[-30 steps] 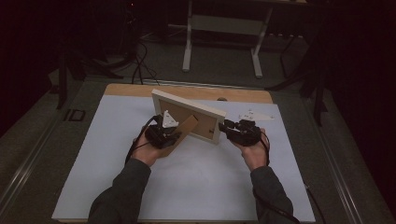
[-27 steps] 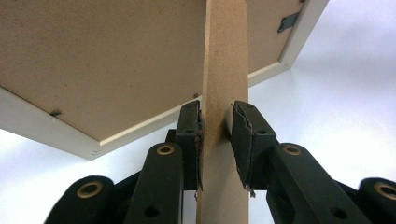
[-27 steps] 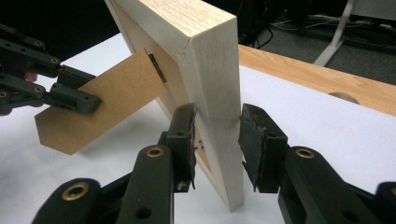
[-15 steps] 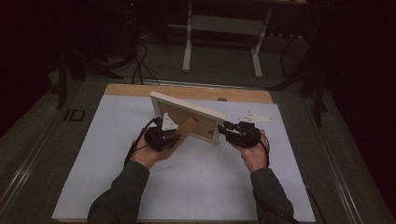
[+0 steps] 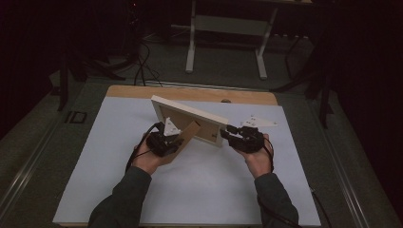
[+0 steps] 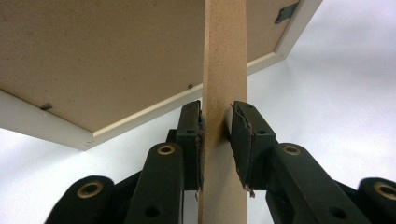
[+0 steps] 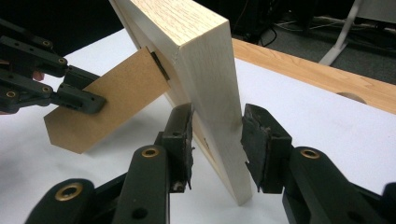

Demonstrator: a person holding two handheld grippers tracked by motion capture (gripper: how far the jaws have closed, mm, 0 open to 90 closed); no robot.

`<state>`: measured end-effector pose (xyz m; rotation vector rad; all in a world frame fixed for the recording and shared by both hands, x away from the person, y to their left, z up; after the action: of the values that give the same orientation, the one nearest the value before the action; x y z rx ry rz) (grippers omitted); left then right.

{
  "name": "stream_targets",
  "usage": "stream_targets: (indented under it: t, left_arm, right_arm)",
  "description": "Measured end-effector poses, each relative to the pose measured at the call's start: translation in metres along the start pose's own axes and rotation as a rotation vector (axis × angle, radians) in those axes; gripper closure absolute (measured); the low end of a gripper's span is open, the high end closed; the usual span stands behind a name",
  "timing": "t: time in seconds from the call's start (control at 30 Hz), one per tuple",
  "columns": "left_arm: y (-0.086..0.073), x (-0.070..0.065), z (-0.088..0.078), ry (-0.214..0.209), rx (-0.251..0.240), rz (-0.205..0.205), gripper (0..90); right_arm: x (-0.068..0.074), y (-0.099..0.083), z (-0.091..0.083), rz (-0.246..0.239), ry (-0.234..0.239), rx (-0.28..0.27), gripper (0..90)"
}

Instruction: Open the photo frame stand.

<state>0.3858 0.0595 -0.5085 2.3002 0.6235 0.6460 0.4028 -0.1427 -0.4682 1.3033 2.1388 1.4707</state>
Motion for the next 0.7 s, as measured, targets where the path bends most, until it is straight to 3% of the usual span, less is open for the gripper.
stream_targets:
  t: [0.7]
  left_arm:
    - [-0.0076, -0.0060, 0.0007, -0.010, -0.001, -0.010, 73.9]
  right_arm:
    - [0.0083, -0.0052, -0.0025, -0.044, -0.003, 0.005, 60.6]
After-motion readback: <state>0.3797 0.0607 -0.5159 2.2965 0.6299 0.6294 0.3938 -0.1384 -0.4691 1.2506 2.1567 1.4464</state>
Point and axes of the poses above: each handheld gripper's, and its own axes: z roughly forward along the jaws, y roughly out of its top, x roughly to its left, the point moved 8 cm from there along z, roughly forward along the jaws, and after that the axes turned 13 degrees about z, right-handed, at the moved point
